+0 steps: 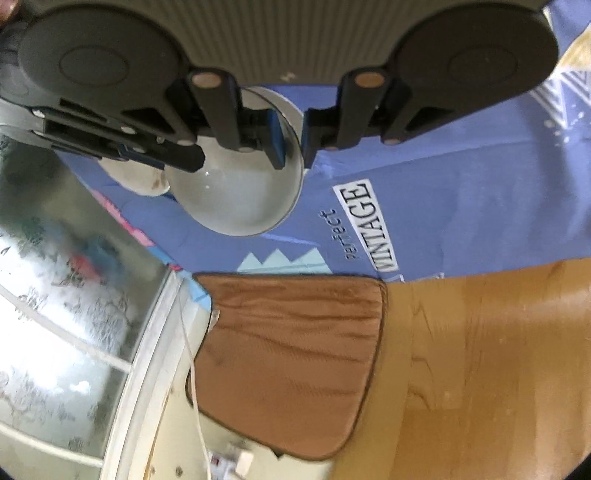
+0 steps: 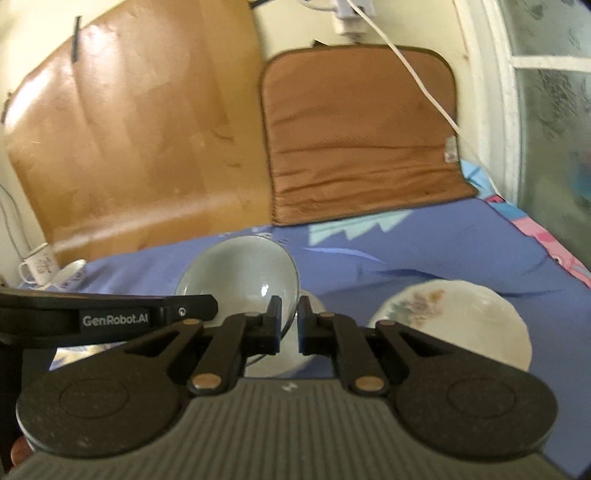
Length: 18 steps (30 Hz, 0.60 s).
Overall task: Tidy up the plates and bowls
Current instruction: 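Lower the second bowl into the first bowl and open the right tool, then move the right tool to the third bowl by the mug and grasp its rim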
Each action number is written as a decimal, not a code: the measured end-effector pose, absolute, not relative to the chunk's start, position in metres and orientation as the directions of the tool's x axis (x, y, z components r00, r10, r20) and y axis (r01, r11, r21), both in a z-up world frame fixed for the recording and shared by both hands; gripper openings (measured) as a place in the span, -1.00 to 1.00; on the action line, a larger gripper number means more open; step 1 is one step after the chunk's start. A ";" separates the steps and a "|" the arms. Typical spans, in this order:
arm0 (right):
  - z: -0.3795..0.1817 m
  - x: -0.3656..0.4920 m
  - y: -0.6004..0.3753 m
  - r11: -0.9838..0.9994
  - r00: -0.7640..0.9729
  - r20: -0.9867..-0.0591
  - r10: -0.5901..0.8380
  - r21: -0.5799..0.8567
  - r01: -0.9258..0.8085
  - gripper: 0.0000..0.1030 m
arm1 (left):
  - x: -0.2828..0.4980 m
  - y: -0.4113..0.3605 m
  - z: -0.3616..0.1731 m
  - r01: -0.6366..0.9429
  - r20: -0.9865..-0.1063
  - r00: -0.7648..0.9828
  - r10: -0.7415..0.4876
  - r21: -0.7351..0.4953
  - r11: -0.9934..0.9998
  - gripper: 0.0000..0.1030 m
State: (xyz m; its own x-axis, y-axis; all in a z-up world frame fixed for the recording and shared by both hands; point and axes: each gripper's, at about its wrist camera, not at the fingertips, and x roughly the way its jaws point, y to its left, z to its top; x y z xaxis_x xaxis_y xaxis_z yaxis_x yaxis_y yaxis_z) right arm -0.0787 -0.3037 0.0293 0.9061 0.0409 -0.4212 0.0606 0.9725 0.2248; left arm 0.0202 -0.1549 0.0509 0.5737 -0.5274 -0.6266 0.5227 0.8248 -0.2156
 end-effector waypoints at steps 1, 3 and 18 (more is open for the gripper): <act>0.026 -0.077 -0.305 0.973 0.903 -0.428 0.034 0.222 0.068 -0.78 | 0.024 -0.158 0.048 0.518 -0.637 0.571 -0.518 -0.210 0.829 -0.78; 0.020 -0.072 -0.303 0.974 0.897 -0.441 0.022 0.210 0.080 -0.71 | 0.027 -0.162 0.043 0.512 -0.646 0.572 -0.506 -0.200 0.835 -0.78; 0.042 -0.088 -0.294 0.968 0.948 -0.318 -0.026 0.229 0.104 -0.27 | 0.029 -0.080 0.062 0.374 -0.563 0.718 -0.409 -0.184 0.909 -0.42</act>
State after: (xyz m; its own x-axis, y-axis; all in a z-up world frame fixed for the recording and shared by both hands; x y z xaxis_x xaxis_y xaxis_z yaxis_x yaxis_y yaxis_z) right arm -0.0875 -0.2939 0.0419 0.9479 -0.0265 -0.3175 0.1039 0.9678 0.2295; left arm 0.0294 -0.0803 0.0620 0.7181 -0.4095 -0.5627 0.3741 0.9090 -0.1840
